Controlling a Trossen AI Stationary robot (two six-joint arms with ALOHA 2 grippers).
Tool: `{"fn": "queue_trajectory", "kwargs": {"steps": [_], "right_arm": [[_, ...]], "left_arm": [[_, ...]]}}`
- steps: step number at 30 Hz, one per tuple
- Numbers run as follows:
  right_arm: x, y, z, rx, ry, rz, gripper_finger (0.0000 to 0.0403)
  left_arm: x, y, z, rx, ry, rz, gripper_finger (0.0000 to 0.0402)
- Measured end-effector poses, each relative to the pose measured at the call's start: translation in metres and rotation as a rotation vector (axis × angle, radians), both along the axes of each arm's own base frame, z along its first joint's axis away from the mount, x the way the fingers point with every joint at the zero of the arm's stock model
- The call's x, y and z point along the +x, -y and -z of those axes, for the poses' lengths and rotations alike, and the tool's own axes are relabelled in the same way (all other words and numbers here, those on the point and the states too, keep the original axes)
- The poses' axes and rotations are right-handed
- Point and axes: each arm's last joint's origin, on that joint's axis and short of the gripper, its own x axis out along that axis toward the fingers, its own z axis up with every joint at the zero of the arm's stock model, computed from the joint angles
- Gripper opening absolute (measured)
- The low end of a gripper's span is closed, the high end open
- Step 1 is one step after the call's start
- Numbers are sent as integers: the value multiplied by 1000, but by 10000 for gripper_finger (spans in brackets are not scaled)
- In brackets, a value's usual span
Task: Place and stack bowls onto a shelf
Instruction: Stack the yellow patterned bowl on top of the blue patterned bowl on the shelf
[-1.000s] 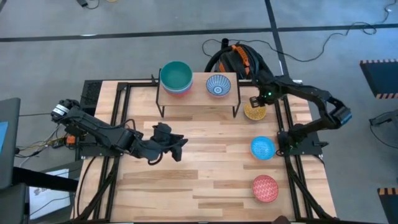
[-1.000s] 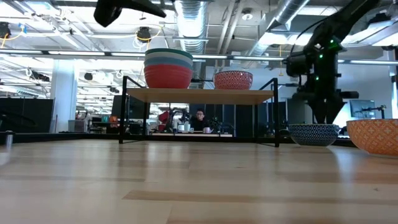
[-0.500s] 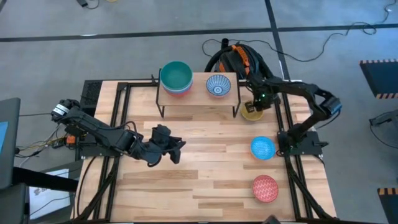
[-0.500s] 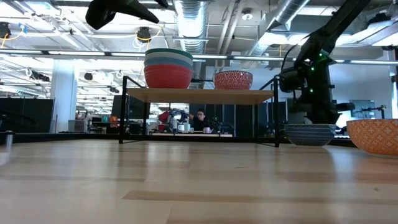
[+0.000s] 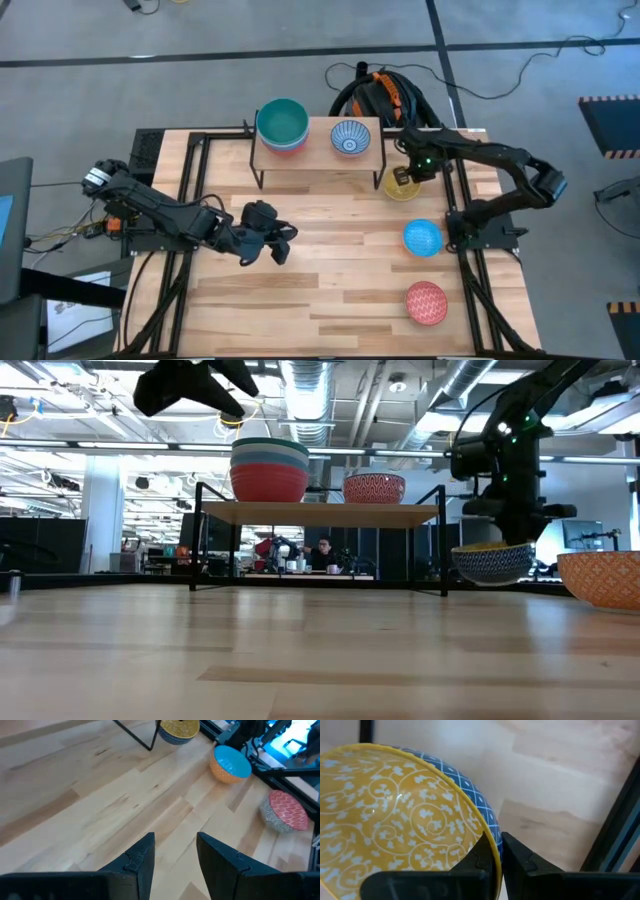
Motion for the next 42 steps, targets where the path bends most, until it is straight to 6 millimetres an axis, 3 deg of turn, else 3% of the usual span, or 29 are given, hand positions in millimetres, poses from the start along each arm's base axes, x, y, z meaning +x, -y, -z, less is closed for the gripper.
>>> {"fn": "queue_trajectory", "kwargs": {"steps": [8, 15, 27, 42], "right_arm": [[7, -29, -10, 33, -6, -27, 42], [16, -59, -15, 108, 4, -70, 42], [41, -132, -19, 177, 71, -170, 42], [66, -180, -26, 86, 276, -168, 42]], "left_arm": [[7, -15, 1, -32, -42, 66, 130], [7, -16, 1, -34, -46, 68, 130], [5, -14, -5, -73, -17, 108, 130], [-2, 8, -5, -76, -8, 156, 130]]}}
